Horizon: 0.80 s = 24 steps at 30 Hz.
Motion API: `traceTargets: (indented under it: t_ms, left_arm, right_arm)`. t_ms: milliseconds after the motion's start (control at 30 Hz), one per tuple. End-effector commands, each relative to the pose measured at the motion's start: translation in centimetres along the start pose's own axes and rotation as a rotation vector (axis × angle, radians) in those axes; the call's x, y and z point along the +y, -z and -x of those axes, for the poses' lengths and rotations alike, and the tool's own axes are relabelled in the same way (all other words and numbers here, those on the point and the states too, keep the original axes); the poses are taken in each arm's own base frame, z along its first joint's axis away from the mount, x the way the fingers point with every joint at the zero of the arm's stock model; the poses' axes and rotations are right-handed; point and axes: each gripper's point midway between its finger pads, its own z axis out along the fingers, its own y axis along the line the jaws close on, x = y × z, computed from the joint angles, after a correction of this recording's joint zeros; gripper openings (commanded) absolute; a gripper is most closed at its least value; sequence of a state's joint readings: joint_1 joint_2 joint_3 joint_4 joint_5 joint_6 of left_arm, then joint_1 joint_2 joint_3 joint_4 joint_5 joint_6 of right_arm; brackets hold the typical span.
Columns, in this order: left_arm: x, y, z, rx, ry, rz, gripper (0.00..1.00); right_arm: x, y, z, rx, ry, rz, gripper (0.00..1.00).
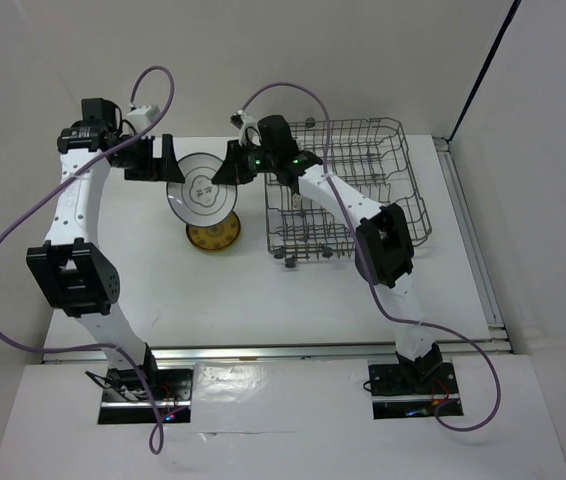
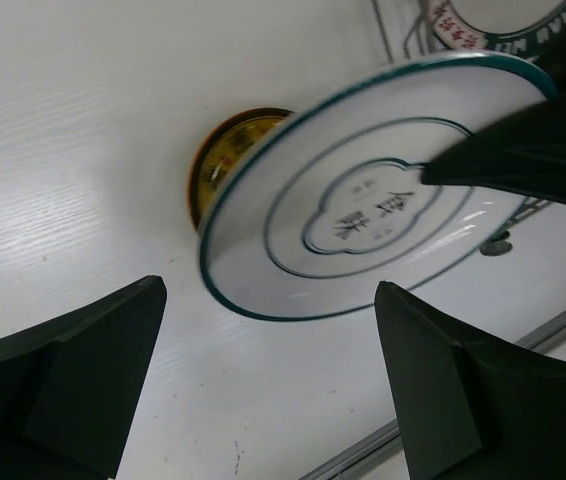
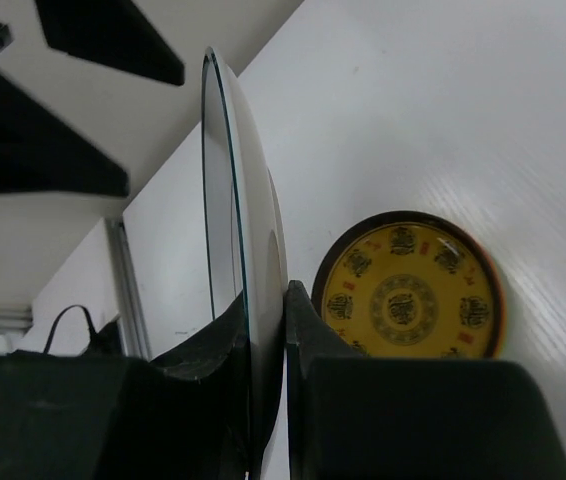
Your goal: Unload the plates from the dish rack
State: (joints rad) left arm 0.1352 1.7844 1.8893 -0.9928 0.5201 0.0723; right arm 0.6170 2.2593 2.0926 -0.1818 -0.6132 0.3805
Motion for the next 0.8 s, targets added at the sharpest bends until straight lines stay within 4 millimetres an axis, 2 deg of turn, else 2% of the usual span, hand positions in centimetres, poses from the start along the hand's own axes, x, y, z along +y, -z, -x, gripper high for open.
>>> traceTargets:
  t_ms: [0, 100, 167, 200, 267, 300, 333, 367, 400, 433, 567, 600, 733, 767]
  left_arm:
    - [2.7, -0.2, 0.2, -0.015, 0.058, 0.068, 1.00]
    - [3.7, -0.4, -0.2, -0.005, 0.075, 0.066, 1.00]
    - [3.4, -0.7, -0.5, 0.007, 0.062, 0.036, 1.00]
    - [2.8, -1.2, -0.9, 0.021, 0.056, -0.016, 1.00]
    - [1.5, -1.3, -1.8, 0.054, 0.064, -0.095, 0.93]
    - [1.2, -1.5, -1.9, 0.061, 0.065, -0.133, 0.89]
    - [0.1, -1.7, -2.0, 0.060, 0.056, -0.210, 0.85]
    - [-0.6, -1.4, -1.8, 0.053, 0.044, -0.249, 0.75]
    - [-1.2, -1.3, -2.2, 0.074, 0.058, -0.293, 0.69]
    - [-2.5, -0.8, -2.0, 0.058, 0.032, -0.364, 0.64]
    - [-3.1, -1.2, -3.5, 0.131, 0.067, -0.458, 0.10]
    - [-3.0, -1.6, -3.6, 0.139, 0.075, -0.460, 0.00]
    - [-2.7, -1.4, -3.8, 0.135, 0.090, -0.454, 0.00]
    - [-2.1, -1.2, -3.9, 0.136, 0.114, -0.427, 0.00]
  right_arm:
    - [5.3, 1.4, 3.9, -0.091, 0.090, 0.205, 0.00]
    - [5.3, 1.3, 3.1, -0.076, 0.082, 0.226, 0.00]
    - [5.5, 1.3, 2.9, -0.074, 0.090, 0.245, 0.00]
    - [5.2, 1.0, 2.4, -0.064, 0.074, 0.254, 0.00]
    - [5.8, 1.0, 2.2, -0.058, 0.077, 0.299, 0.00]
    - [5.4, 0.7, 1.6, -0.046, 0.075, 0.309, 0.00]
    - [5.6, 0.7, 1.5, -0.039, 0.060, 0.317, 0.00]
    - [5.5, 0.5, 1.3, -0.030, 0.048, 0.327, 0.00]
    - [5.1, 0.2, 0.9, -0.022, 0.040, 0.324, 0.00]
    - [5.3, 0.2, 1.2, -0.029, 0.047, 0.327, 0.00]
    - [4.8, 0.0, 0.6, -0.009, 0.026, 0.317, 0.00]
    - [4.7, 0.0, 0.8, -0.014, 0.032, 0.306, 0.00]
    - [4.3, -0.1, 1.1, -0.013, 0.026, 0.264, 0.00]
    - [4.3, 0.0, 1.6, -0.024, 0.052, 0.253, 0.04]
